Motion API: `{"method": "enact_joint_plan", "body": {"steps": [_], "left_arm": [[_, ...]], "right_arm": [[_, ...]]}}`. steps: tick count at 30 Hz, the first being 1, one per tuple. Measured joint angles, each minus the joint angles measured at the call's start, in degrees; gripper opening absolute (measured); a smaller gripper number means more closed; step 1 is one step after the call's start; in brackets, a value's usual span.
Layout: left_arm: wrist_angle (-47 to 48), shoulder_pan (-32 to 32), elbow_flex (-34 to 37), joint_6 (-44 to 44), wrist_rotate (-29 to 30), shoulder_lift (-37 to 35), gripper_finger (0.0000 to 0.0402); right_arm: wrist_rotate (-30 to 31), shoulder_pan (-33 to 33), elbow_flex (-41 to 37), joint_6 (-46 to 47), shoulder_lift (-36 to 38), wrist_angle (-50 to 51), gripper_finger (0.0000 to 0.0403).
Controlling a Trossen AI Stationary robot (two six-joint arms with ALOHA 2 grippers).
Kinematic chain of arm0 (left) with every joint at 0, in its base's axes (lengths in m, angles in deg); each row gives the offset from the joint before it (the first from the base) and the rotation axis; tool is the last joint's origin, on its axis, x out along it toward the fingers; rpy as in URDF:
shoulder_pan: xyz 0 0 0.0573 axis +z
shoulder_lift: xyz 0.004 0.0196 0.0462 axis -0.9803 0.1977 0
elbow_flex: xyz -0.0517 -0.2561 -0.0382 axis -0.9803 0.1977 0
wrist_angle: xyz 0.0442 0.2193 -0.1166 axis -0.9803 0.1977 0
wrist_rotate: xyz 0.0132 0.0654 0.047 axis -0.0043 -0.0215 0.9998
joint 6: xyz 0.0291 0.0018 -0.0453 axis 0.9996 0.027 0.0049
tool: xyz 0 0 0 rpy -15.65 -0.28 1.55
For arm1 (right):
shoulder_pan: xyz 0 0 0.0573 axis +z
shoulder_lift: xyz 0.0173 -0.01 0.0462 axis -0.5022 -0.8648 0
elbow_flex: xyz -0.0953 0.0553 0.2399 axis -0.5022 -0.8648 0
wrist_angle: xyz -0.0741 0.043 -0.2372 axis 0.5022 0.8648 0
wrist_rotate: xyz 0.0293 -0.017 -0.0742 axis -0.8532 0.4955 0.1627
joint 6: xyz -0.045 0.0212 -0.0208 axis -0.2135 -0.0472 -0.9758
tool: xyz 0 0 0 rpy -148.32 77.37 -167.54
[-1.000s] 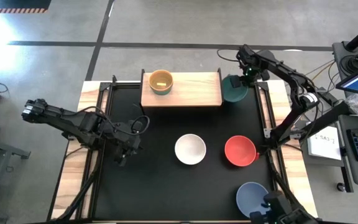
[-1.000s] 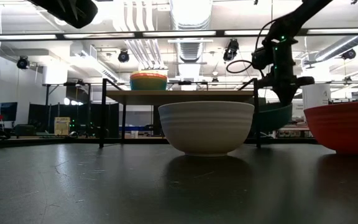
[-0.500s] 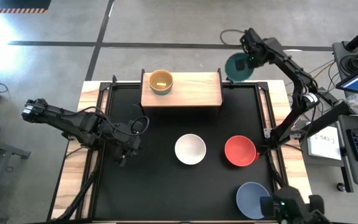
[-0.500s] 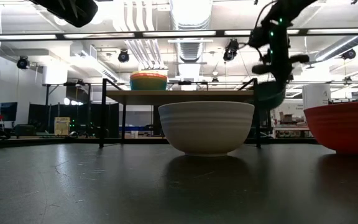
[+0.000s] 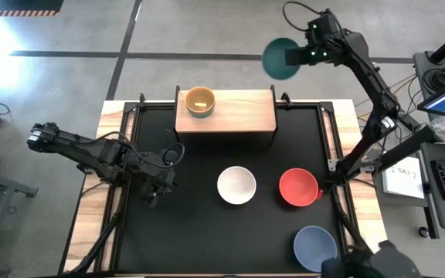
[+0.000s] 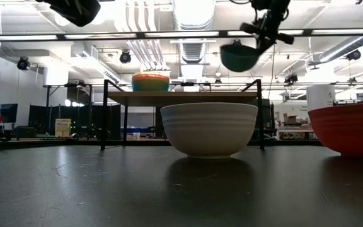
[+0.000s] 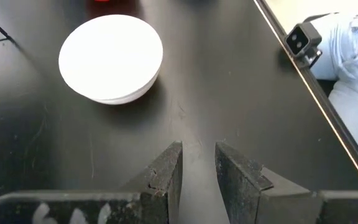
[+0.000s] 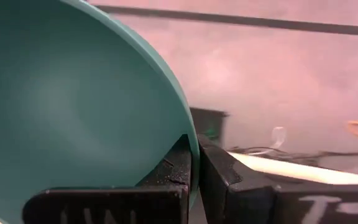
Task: Place and stack bowls onto a shelf
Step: Put the large green bowl on the shelf
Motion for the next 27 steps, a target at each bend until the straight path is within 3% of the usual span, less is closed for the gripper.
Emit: {"method": "enact_joint_plan", "body": {"steps": [7,15,27], "left_arm": [[-3.3,-0.4,0.0,-0.6,0.1,0.0,0.0078],[-3.4,-0.5,0.0,-2.9,0.2,0.0,0.0078],[-6.8,-0.5,0.0,-3.6,3.1,2.1,0.0078]], "right_arm": [[-6.4,7.6,-1.7,1.1,-0.1,1.3,0.0008],[-6.5,15.3,-3.7,0.3,-0.4,4.8,0.0008],[-4.8,18.4,-13.0,-3.0,-0.5,-0.1,0.0008]]}}
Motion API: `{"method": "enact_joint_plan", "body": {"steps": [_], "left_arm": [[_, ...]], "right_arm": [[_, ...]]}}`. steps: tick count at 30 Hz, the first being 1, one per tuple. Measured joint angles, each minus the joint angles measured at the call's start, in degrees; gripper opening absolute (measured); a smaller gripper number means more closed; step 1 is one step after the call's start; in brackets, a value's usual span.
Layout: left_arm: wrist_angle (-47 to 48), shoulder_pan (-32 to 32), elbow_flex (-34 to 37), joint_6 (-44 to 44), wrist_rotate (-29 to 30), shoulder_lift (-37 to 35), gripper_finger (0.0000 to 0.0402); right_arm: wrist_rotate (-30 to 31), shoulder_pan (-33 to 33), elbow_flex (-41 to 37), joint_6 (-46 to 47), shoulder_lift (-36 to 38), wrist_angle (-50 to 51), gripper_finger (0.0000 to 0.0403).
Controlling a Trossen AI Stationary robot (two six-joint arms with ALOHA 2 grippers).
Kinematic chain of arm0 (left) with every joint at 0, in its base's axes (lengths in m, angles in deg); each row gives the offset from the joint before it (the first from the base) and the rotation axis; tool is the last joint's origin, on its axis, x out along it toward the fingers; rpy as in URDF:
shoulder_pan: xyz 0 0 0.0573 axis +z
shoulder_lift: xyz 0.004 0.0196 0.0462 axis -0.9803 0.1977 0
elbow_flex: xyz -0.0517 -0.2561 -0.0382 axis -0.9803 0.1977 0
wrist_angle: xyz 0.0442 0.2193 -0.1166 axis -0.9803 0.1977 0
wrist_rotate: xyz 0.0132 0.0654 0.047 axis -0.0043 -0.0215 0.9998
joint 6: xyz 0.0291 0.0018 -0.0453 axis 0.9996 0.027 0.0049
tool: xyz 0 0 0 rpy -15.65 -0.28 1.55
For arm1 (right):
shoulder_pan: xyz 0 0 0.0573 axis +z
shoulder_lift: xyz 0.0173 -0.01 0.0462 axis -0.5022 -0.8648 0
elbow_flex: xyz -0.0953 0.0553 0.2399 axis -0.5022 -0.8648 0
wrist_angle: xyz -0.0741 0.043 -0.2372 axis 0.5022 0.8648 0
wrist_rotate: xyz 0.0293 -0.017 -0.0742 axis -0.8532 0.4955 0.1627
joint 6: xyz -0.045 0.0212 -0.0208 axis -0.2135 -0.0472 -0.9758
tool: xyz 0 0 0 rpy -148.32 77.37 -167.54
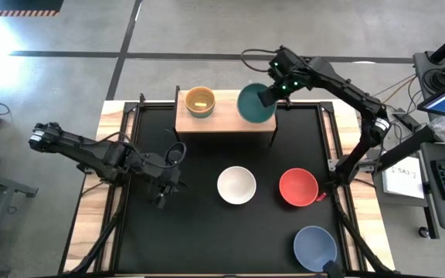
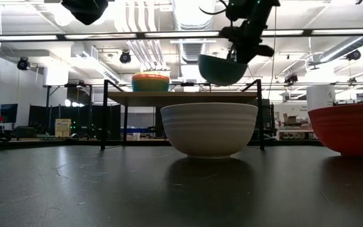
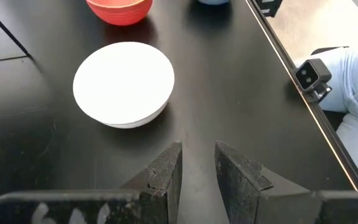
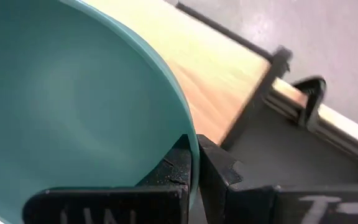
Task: Place and stack bowls onto a shelf
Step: Put the large green bowl on the shelf
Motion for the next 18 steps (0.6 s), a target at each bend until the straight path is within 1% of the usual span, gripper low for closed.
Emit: {"method": "enact_joint_plan", "body": {"steps": [2,5,11,18], "left_arm": [[-0.3,0.0,0.0,0.0,0.0,0.8,0.0078],[-2.3,0.0,0.0,0.0,0.0,1.5,0.0078],[-3.9,0.0,0.0,-0.9,0.0,2.0,0.0078],[-4.9,0.0,0.0,-0.9,0.0,2.4,0.0078]], "right_arm": [[0.0,0.0,-1.2,-0.5,0.0,-2.8,0.0008],[-0.3,-0.2,-1.8,-1.2,-0.5,-4.3,0.0008],[-2.4,-0.4,-1.4,-1.6,-2.8,-3.8,0.0008],[-2.6,-0.4,-0.8,-1.9,-4.7,-2.8,0.0009]]}}
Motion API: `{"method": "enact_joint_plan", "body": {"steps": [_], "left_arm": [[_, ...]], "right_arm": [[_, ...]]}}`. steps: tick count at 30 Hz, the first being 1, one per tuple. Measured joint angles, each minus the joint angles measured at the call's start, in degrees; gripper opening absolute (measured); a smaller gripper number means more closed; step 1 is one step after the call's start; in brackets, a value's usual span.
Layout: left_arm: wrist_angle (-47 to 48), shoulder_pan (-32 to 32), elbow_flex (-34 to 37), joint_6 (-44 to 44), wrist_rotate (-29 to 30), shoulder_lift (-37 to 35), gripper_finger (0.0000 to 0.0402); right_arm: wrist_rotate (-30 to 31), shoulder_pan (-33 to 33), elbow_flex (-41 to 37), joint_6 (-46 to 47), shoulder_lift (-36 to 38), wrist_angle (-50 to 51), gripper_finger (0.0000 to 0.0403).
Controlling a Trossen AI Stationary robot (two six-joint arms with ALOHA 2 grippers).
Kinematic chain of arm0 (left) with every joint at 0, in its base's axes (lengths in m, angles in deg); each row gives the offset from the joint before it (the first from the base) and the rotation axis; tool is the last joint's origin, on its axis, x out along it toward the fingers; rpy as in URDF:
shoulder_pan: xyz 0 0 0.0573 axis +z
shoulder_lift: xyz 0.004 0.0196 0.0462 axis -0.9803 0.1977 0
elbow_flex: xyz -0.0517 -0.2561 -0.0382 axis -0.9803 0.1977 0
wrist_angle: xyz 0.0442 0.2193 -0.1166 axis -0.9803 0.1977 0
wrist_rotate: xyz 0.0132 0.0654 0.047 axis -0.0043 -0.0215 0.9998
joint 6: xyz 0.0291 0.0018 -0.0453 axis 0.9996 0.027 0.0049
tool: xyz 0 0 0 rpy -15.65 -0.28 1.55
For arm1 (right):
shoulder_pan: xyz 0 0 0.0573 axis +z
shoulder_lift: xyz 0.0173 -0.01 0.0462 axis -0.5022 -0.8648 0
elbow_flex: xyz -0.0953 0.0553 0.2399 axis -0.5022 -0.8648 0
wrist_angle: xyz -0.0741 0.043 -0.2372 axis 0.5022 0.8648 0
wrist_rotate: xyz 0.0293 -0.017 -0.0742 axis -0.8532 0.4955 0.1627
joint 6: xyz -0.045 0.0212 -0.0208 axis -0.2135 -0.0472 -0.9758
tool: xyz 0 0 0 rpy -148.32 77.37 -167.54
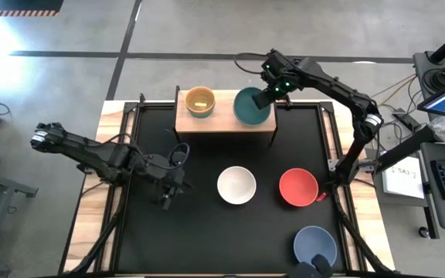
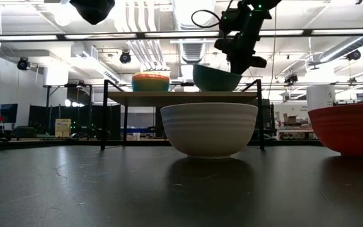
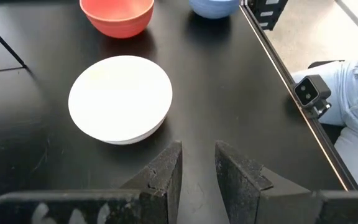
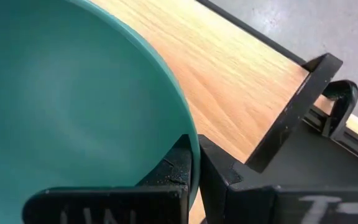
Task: Place and stack bowls onto a shelf
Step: Put the large green bowl on the shelf
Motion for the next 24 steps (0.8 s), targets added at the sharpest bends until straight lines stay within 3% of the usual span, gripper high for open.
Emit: {"method": "enact_joint_plan", "body": {"steps": [18,24], "left_arm": [[0.1,0.0,0.0,0.0,0.0,0.1,0.0078],[-0.1,0.0,0.0,-0.2,0.0,0.1,0.0078]], "right_arm": [[0.5,0.0,0.0,-3.3,-0.4,-1.3,0.001],[0.7,0.0,1.2,-4.4,-0.4,-1.5,0.0035]]}}
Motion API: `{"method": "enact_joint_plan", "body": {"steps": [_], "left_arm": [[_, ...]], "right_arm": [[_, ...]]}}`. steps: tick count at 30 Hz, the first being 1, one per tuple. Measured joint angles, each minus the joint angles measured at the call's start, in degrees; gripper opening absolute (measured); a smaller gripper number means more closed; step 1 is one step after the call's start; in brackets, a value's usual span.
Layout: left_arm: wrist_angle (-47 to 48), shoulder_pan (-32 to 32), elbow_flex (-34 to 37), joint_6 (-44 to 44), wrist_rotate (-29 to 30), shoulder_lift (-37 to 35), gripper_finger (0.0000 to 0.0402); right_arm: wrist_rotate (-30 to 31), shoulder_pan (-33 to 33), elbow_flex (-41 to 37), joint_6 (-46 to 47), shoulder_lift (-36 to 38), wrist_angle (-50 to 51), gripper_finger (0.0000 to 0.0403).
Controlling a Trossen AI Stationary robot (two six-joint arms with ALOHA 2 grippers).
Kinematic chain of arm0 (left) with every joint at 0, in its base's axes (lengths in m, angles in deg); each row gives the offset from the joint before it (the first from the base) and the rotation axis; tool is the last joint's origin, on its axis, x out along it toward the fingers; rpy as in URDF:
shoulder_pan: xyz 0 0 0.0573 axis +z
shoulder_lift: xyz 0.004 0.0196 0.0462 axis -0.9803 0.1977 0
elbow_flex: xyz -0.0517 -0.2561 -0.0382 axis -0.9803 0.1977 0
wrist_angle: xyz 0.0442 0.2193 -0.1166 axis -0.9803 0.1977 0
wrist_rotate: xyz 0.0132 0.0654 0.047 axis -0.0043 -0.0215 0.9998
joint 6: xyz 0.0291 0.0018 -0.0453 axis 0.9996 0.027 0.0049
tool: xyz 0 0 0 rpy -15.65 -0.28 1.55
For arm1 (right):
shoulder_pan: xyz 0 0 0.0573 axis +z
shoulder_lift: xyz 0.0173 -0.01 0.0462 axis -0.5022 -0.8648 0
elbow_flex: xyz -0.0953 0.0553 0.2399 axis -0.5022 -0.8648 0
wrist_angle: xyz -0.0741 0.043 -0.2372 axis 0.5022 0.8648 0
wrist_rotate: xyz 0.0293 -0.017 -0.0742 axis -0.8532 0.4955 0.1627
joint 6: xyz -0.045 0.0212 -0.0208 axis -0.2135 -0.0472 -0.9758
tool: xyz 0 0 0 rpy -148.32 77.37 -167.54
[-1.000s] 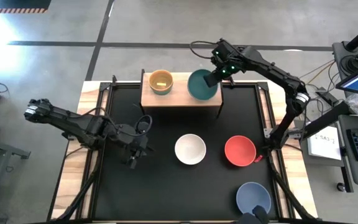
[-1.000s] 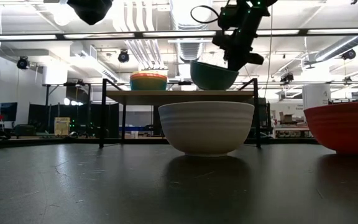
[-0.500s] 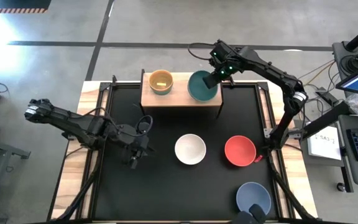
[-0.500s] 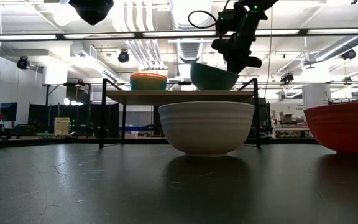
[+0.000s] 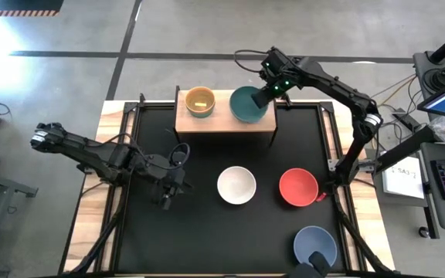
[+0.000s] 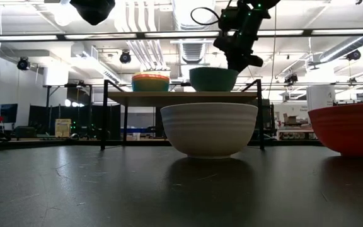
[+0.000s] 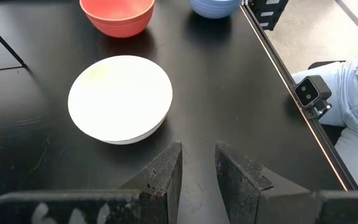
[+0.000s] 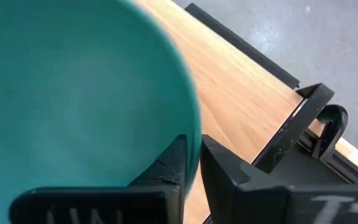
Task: Place and stack bowls onto a shelf
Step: Put the large green bowl on the shelf, then stack the large white bowl on top of the large green bowl on the shelf
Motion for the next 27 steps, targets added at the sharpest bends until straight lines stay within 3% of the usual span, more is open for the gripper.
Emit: {"method": "enact_joint_plan", "body": {"steps": [12,18,23,27], "left_arm": [[0.0,0.0,0.0,-0.2,0.0,0.0,0.0078],[-2.5,0.1,0.0,3.0,0.1,0.2,0.0078],[-5.5,0.5,0.0,9.5,7.1,3.4,0.0078],[-7.1,1.6,0.0,12.1,7.7,7.6,0.0078]], "right_arm": [[-0.2,0.0,2.1,0.2,0.1,0.8,0.0054],[-0.2,0.0,7.6,-1.5,0.2,2.5,0.0054],[-0.2,1.5,10.7,-2.4,0.4,4.1,0.0054],[-0.2,3.8,11.0,-3.1,0.6,7.4,0.0054]]}}
